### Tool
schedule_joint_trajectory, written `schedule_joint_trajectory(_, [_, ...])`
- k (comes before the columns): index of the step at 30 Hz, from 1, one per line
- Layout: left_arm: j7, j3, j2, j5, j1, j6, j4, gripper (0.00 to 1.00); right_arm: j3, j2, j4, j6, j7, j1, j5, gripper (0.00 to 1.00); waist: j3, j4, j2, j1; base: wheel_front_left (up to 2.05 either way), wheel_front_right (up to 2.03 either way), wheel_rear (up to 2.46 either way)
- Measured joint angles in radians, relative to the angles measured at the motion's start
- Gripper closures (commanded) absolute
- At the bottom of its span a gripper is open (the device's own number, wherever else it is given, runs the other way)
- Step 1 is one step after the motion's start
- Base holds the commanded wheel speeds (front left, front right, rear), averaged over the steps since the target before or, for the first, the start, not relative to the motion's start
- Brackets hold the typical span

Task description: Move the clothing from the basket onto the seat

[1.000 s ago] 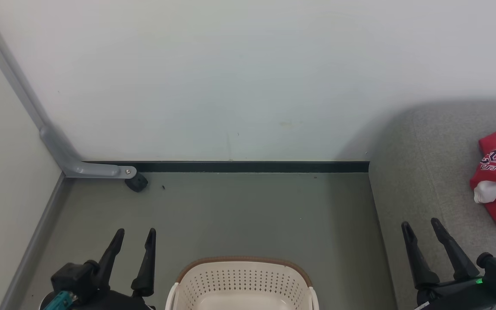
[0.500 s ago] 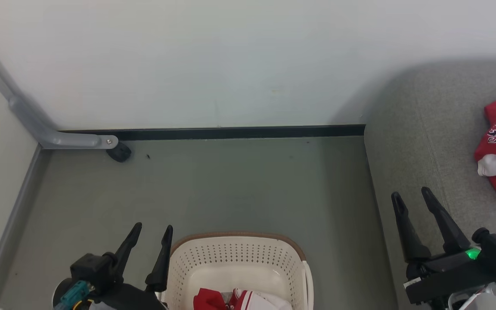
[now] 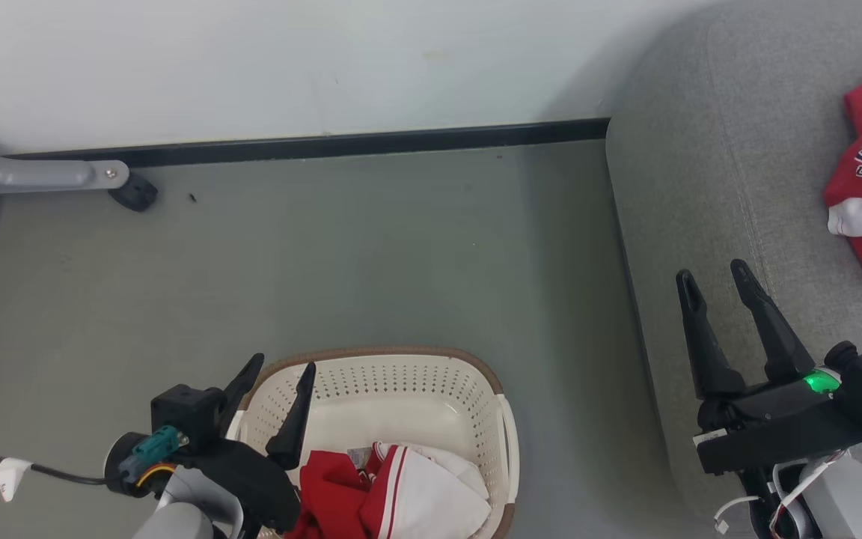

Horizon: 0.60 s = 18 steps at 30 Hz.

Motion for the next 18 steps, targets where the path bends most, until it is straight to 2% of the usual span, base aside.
schedule_joint_trajectory(10, [0.064, -0.064, -0.010, 0.054, -0.083, -0.034, 0.131, 0.00, -0.020, 0.024, -0.016, 0.009, -0.003, -0.067, -0.004, 0.00, 0.106, -0.044, 0.0000, -0.0001, 0.00, 0.00, 0.00])
schedule_joint_trajectory(18, [0.113, -0.087, -0.022, 0.065, -0.144, -0.044, 0.236, 0.00, -0.026, 0.035, -0.032, 0.019, -0.004, -0.122, -0.022, 0.00, 0.191, -0.075, 0.0000, -0.0001, 0.00, 0.00, 0.00])
